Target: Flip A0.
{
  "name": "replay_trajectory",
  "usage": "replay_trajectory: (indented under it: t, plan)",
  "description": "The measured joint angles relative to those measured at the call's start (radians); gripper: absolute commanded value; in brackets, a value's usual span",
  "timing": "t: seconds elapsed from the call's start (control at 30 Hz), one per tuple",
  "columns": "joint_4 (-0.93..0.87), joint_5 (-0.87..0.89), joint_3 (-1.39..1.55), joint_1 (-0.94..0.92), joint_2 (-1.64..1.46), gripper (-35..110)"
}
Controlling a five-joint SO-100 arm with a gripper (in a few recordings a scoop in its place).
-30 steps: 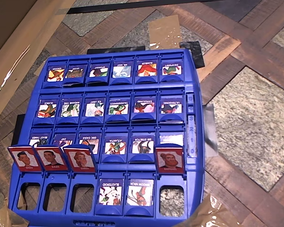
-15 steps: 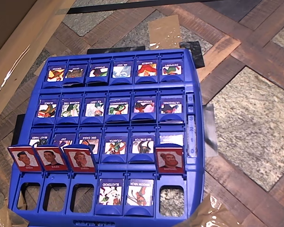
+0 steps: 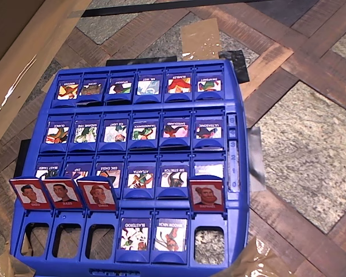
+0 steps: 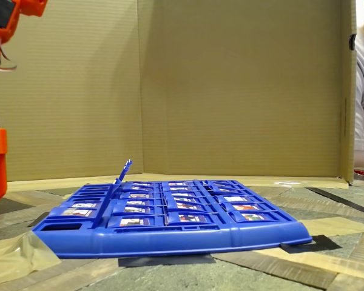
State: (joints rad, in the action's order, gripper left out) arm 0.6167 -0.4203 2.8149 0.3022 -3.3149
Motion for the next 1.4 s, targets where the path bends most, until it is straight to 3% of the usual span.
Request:
replay_trajectory:
  t: [0.47, 0.67, 1.13, 1.4]
  plan:
    - [-0.468, -0.017, -0.12, -0.011, 0.0, 0]
    - [-0.611, -0.005, -0.152, 0.081, 0.005, 0]
    - [-0.647, -0.008, -0.132, 0.141, 0.002, 0]
    - [-0.508, 0.095, 0.038, 0.195, -0.006, 0]
